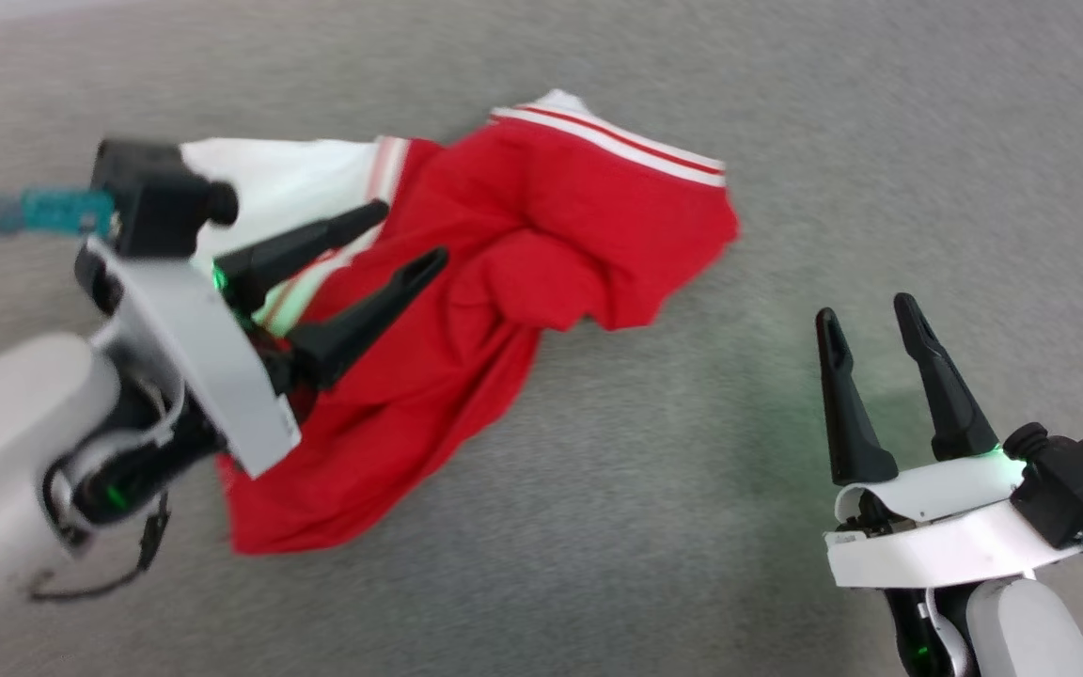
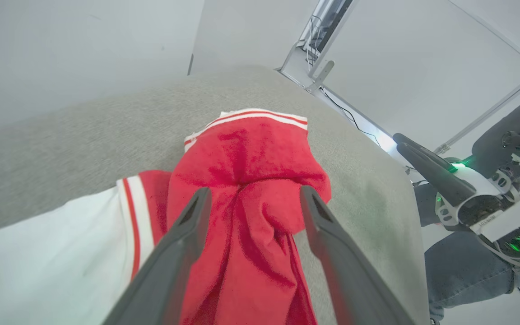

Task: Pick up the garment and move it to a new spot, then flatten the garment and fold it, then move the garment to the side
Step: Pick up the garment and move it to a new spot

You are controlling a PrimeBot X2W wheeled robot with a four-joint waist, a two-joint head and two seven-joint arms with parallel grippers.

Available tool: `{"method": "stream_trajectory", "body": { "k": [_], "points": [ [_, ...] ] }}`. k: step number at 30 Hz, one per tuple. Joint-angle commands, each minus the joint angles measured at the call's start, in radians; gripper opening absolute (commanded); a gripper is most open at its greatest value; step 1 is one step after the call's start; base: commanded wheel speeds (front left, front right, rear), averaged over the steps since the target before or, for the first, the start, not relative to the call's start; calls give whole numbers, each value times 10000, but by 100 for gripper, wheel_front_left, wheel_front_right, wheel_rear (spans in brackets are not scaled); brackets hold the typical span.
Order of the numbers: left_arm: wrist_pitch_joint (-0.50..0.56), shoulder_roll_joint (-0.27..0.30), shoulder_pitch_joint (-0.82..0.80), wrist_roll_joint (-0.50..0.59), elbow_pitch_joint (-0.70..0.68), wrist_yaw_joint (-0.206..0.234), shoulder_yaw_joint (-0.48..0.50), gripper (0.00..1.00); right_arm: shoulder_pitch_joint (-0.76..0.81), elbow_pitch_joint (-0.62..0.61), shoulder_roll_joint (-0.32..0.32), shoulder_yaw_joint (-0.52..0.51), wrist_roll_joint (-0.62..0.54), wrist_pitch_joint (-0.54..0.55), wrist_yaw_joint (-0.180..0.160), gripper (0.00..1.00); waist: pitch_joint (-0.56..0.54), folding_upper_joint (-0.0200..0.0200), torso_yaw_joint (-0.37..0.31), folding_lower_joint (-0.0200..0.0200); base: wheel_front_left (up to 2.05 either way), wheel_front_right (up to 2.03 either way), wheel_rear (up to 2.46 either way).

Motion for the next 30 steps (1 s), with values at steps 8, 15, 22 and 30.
{"method": "stream_trajectory", "body": {
  "k": [8,15,22,30],
  "points": [
    [-1966,-216,2173,-669,1186,20,-130,100,-9,1218,-19,-841,-1094,-11,-14,100,-1880,0,2711,0,0,0,0],
    [-2039,-993,4172,-143,2320,20,1964,100,271,1683,-19,-1551,-1759,3,-14,100,-2275,0,3753,0,0,0,0],
    [-2044,-1623,6140,916,2867,19,4151,100,640,1534,-22,-2110,-1890,244,-14,100,-2608,0,4261,0,0,0,0],
    [-2045,-2277,7834,2964,2826,19,6957,100,1046,1133,-14,-2587,-1815,457,-14,100,-3017,0,4238,0,0,0,0]
  ]
}}
